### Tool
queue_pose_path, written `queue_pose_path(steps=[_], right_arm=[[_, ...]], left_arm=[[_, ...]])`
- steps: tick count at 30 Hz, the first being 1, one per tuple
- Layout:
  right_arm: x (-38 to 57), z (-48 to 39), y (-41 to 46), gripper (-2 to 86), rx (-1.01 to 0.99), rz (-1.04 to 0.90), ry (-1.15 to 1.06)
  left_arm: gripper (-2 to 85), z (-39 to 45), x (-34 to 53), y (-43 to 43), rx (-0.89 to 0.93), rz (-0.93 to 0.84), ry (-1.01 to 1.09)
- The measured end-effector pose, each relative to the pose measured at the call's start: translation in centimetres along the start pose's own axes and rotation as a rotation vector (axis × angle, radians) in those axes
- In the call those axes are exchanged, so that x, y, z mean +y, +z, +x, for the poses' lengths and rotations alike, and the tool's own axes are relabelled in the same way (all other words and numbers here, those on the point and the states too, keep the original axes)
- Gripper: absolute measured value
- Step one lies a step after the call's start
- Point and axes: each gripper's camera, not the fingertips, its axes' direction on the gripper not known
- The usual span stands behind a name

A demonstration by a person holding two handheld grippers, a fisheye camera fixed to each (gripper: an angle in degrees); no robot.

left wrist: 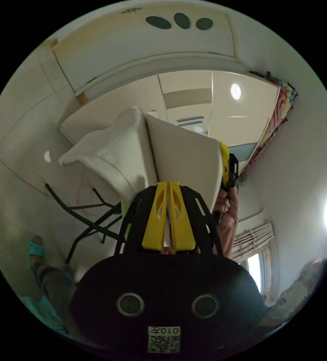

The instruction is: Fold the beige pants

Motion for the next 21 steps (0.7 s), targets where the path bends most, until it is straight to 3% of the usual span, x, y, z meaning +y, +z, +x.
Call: queue_pose_path(steps=[2, 6, 13, 17, 21], right_arm=[[-0.4, -1.2, 0.8, 4.3, 0.017, -0.033, -0.008], [-1.7, -0.1, 6.2, 6.7, 0.137, -0.335, 0.08], [2.3, -3.8, -7.5, 8.2, -0.222, -0.099, 0.074], [6.3, -7.1, -14.4, 8.2, -0.14, -0.137, 0.095], [14.0, -11.0, -23.2, 8.2, -0.137, -0.042, 0.071]], left_arm=[[-0.1, -0.6, 0.6, -0.1, 0.016, 0.043, -0.062], [-0.2, -0.9, 1.3, -0.6, 0.01, 0.071, -0.094], [-0.1, -0.5, 1.6, -0.9, -0.01, 0.022, -0.097], [-0.2, -0.6, 1.0, -2.6, 0.02, 0.121, -0.133], [-0.2, 1.6, 2.2, -3.6, 0.079, 0.153, -0.07]])
